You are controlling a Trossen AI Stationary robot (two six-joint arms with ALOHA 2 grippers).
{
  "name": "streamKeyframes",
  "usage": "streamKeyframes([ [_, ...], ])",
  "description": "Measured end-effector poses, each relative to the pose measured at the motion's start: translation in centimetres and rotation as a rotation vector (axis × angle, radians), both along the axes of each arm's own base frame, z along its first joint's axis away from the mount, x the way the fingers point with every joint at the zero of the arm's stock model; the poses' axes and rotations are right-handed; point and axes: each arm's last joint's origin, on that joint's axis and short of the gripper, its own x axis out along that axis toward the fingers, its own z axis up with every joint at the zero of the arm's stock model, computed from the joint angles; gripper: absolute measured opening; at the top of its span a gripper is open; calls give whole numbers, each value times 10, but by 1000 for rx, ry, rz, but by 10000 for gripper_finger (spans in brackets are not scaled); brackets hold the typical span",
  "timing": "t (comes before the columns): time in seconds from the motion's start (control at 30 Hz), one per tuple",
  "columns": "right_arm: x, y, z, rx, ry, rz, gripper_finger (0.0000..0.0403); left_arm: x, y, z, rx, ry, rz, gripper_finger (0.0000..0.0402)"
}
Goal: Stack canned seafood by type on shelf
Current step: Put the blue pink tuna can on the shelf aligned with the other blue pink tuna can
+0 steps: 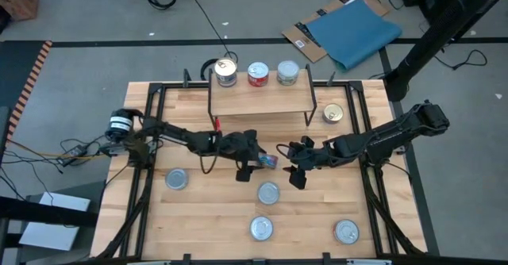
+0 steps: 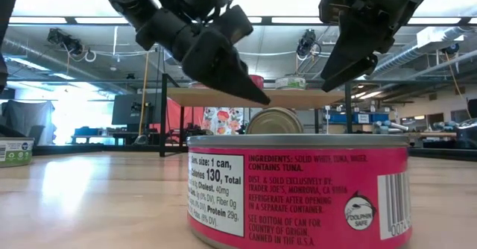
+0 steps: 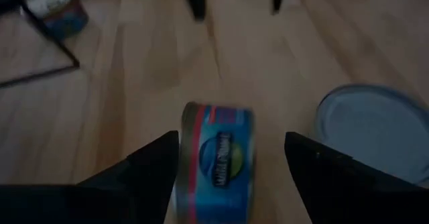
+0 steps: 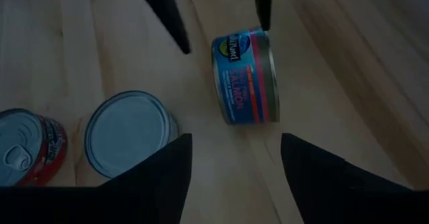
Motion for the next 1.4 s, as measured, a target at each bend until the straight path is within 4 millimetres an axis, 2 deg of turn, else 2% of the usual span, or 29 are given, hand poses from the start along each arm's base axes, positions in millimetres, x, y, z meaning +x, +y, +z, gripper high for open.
streamKeyframes([
  [0.4, 0, 0, 0, -8, -2, 12, 231, 3, 7, -5, 6, 33, -17, 277],
  [0.57, 0, 0, 0, -9, -3, 12, 231, 6, 7, -17, 12, 50, -24, 276],
  [0.73, 1, 1, 0, -8, -8, 13, 231, 8, 7, -19, 53, 43, -28, 270],
  [0.9, 0, 0, 0, -9, -4, 13, 231, 9, 7, -19, 57, 35, -28, 250],
  [1.1, 0, 1, 0, -9, -4, 13, 231, 9, 7, -19, 64, 38, -36, 206],
  [1.2, 0, 1, 0, -9, -4, 13, 231, 9, 6, -19, 82, 37, -55, 205],
  [1.3, 0, 0, 0, -9, -4, 13, 231, 8, 3, -17, 130, 33, -55, 205],
  [1.4, 0, 1, 0, -10, -2, 14, 231, 4, -2, -8, 263, 38, -9, 205],
])
